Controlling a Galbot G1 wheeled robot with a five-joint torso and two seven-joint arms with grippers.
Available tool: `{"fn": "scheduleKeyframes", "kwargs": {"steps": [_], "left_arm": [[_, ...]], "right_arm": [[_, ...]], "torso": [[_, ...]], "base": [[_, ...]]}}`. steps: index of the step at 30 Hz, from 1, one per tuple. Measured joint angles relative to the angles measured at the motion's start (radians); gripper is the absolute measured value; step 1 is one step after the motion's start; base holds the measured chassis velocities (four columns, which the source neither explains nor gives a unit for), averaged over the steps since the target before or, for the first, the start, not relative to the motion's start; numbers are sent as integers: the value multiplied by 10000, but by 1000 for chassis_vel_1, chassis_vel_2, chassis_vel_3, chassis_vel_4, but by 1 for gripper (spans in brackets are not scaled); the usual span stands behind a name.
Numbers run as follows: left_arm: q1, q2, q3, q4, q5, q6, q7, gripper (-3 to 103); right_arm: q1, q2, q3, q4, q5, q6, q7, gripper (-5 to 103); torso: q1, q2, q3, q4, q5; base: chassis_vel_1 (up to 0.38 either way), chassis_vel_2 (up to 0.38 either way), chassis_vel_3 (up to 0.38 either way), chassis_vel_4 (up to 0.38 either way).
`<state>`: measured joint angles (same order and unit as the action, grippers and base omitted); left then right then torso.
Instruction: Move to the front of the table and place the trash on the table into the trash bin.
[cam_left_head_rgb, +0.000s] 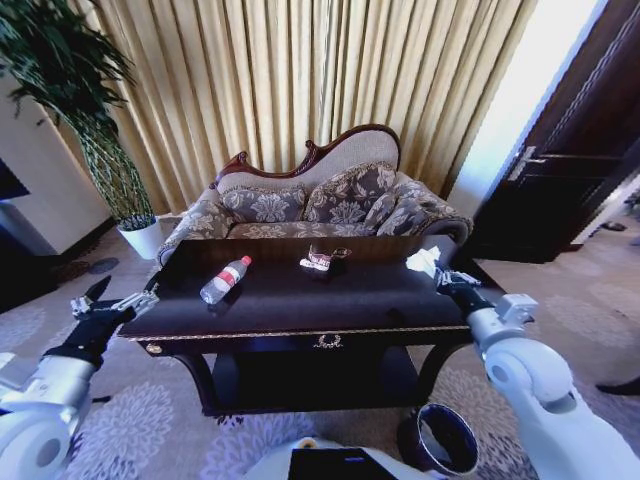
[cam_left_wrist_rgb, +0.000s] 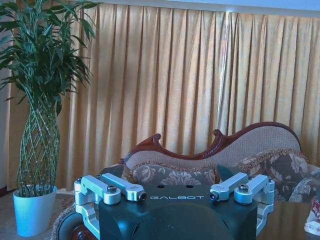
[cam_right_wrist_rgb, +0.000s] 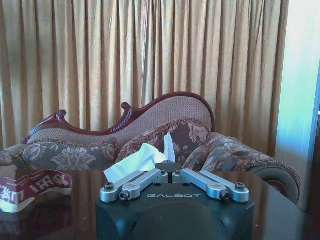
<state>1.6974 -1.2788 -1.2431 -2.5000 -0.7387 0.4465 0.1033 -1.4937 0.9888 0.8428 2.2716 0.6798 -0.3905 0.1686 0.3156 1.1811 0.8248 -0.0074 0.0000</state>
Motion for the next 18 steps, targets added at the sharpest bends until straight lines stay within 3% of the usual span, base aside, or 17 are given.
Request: {"fn": "scheduleKeyframes", "kwargs": {"steps": [18], "left_arm": [[50, 6, -2, 0, 18, 21, 10, 100]], "right_arm": [[-385, 241, 215, 113, 14, 212, -130, 0]], "torso": [[-1, 0, -1, 0, 0]], "base": [[95, -103, -101, 96]]}}
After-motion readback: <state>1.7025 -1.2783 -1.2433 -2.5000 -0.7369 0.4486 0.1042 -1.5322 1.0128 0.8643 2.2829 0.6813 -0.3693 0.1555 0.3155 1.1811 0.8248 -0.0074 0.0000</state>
